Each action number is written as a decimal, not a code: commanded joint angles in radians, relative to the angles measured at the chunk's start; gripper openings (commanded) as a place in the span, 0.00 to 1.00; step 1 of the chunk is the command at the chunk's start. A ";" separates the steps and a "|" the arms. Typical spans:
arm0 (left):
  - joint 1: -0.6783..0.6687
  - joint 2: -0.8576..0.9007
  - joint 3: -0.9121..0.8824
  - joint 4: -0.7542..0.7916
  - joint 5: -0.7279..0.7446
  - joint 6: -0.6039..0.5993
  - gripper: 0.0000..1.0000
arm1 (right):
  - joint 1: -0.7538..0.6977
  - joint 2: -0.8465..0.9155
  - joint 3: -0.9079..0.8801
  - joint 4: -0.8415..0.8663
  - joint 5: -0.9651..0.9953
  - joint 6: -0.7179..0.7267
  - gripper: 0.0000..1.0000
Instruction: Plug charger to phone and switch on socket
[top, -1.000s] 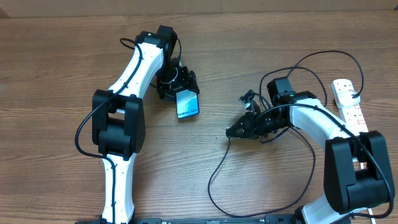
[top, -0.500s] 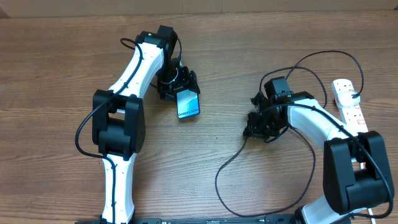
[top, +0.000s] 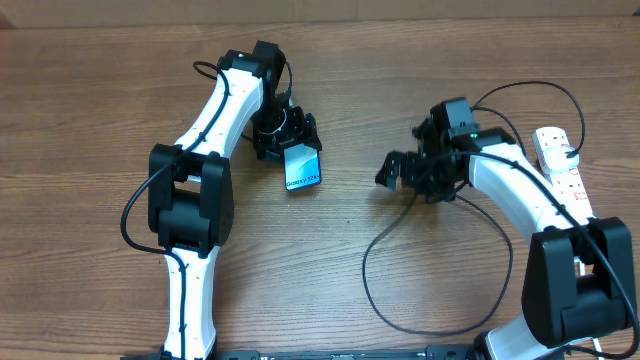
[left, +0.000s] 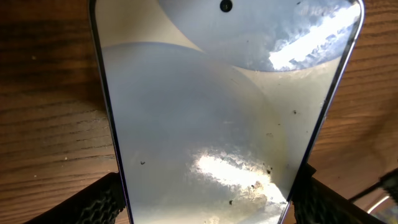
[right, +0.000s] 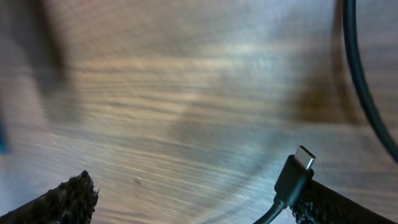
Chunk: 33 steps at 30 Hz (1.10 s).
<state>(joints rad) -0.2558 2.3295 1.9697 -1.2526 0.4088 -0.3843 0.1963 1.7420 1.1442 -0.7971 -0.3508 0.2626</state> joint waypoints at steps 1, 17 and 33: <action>-0.014 0.004 0.024 -0.001 0.029 0.026 0.78 | 0.017 -0.014 0.022 -0.008 0.076 0.094 1.00; -0.014 0.004 0.024 -0.005 0.029 0.026 0.79 | 0.122 -0.014 0.023 -0.320 0.515 0.193 1.00; -0.041 0.004 0.024 -0.008 -0.151 -0.068 1.00 | 0.119 -0.014 0.022 0.024 0.000 0.058 1.00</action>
<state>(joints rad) -0.2695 2.3295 1.9701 -1.2587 0.3683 -0.4046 0.3157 1.7420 1.1542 -0.7784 -0.3504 0.3107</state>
